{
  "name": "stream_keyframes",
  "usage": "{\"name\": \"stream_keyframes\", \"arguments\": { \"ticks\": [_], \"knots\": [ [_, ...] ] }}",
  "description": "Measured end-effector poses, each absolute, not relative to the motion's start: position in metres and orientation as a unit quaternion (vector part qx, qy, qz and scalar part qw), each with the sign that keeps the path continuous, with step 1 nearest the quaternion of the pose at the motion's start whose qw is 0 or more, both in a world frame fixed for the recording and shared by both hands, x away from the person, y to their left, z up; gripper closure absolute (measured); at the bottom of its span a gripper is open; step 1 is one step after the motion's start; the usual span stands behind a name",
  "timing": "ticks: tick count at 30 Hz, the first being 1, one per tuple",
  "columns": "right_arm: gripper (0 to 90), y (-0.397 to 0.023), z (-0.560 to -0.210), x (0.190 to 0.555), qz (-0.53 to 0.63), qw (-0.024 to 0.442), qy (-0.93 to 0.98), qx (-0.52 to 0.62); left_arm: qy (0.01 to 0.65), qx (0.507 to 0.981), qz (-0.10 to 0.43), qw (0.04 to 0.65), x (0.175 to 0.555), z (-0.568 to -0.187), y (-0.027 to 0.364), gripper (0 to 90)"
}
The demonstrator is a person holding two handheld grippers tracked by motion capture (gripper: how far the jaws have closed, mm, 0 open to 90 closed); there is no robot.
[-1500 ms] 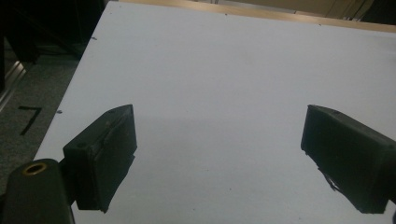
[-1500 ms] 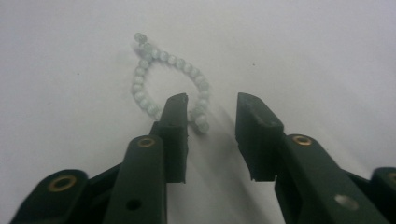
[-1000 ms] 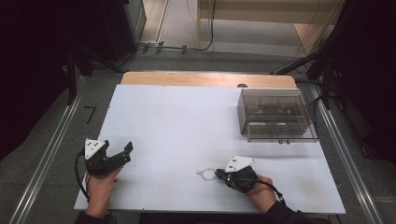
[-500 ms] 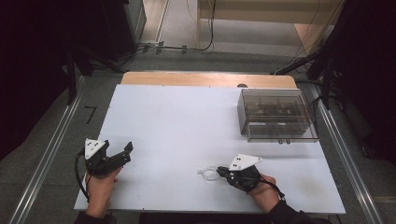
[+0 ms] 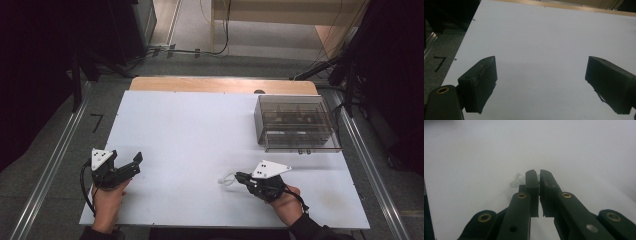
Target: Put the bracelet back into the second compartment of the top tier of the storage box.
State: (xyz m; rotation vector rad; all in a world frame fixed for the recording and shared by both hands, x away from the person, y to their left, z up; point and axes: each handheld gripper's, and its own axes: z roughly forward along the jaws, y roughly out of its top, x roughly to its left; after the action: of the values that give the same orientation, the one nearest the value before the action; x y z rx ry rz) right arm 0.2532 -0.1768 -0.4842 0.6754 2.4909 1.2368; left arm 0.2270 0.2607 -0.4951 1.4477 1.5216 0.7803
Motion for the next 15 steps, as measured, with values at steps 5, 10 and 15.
{"name": "stream_keyframes", "arguments": {
  "ticks": [5,10,15],
  "knots": [
    [83.4,-0.183,-0.477,0.257,0.449,0.154,0.846,0.244,0.611,0.583,0.313,0.435,0.227,-0.495,0.261,11.0],
    [83.4,-0.191,-0.471,0.262,0.466,0.163,0.83,0.261,0.611,0.583,0.313,0.434,0.227,-0.495,0.261,11.0],
    [83.4,-0.196,-0.469,0.264,0.471,0.17,0.822,0.27,0.612,0.582,0.313,0.434,0.227,-0.495,0.261,11.0]
  ]
}}
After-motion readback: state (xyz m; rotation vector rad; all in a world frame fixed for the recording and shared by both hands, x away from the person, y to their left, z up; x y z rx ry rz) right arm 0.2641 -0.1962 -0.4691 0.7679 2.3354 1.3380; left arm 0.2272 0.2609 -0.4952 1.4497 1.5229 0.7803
